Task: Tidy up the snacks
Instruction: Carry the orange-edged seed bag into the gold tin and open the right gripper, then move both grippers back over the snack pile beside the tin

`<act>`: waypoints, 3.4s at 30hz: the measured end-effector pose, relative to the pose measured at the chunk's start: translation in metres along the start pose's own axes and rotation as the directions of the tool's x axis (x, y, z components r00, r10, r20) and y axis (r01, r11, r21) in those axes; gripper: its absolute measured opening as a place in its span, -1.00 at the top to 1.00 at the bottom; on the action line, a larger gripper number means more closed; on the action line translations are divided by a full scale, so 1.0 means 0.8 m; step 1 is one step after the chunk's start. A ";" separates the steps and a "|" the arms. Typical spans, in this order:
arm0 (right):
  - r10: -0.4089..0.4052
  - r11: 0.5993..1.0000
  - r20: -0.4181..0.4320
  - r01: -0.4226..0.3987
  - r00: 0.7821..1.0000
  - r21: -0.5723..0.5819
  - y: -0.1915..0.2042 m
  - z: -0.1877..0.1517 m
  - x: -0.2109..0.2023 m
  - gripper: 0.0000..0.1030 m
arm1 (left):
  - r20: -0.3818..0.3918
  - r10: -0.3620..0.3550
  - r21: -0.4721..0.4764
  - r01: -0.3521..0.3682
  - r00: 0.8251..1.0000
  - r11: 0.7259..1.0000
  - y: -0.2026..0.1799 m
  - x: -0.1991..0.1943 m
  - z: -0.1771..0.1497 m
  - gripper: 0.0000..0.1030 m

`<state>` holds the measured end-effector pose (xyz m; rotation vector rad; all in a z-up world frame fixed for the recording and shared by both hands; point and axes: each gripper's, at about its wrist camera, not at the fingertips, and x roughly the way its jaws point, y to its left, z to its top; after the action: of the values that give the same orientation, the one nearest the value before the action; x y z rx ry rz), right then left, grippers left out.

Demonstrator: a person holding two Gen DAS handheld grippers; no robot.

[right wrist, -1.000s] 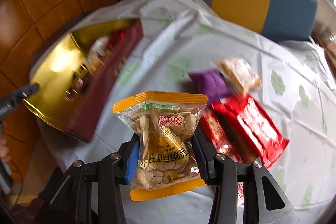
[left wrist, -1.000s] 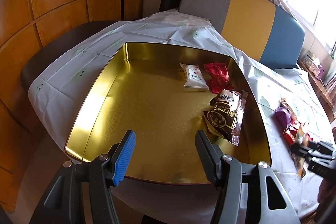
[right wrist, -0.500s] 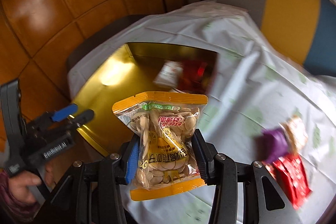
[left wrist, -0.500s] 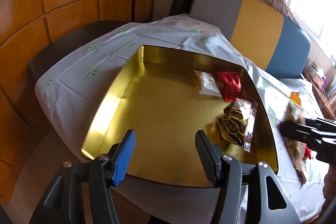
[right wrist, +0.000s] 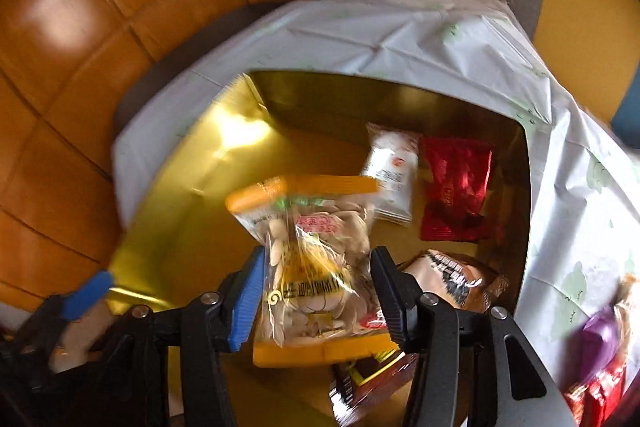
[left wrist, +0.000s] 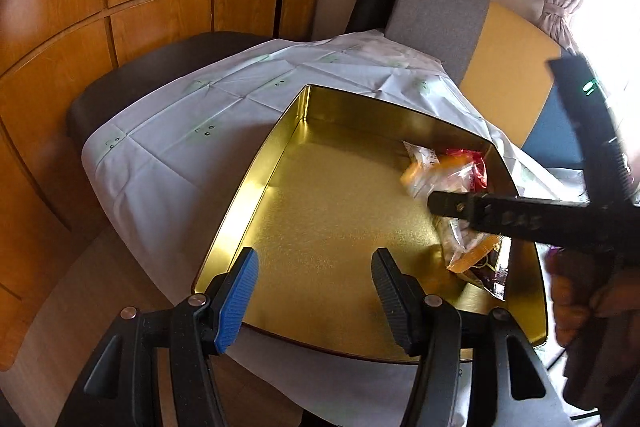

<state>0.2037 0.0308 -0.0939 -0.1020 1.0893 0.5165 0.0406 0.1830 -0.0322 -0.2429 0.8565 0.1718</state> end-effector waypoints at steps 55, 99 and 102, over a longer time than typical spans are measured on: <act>-0.246 0.954 0.226 0.194 0.942 0.229 -0.173 -0.144 -0.198 -0.72 | 0.029 -0.078 0.202 0.070 0.997 0.977 -0.088 -0.042 -0.008 -0.16; -0.458 0.673 0.097 0.273 0.884 0.687 -0.414 -0.264 -0.284 -0.85 | -0.263 -0.305 0.501 0.399 0.915 0.768 -0.322 -0.018 -0.060 -0.02; -0.446 0.679 0.092 0.270 0.890 0.683 -0.413 -0.263 -0.281 -0.86 | -0.305 -0.304 0.498 0.424 0.902 0.756 -0.339 -0.007 -0.070 0.05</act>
<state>0.0989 -0.4070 -0.0546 0.3614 0.9093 -0.2390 0.0631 -0.0930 -0.0249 0.1294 1.0115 -0.4857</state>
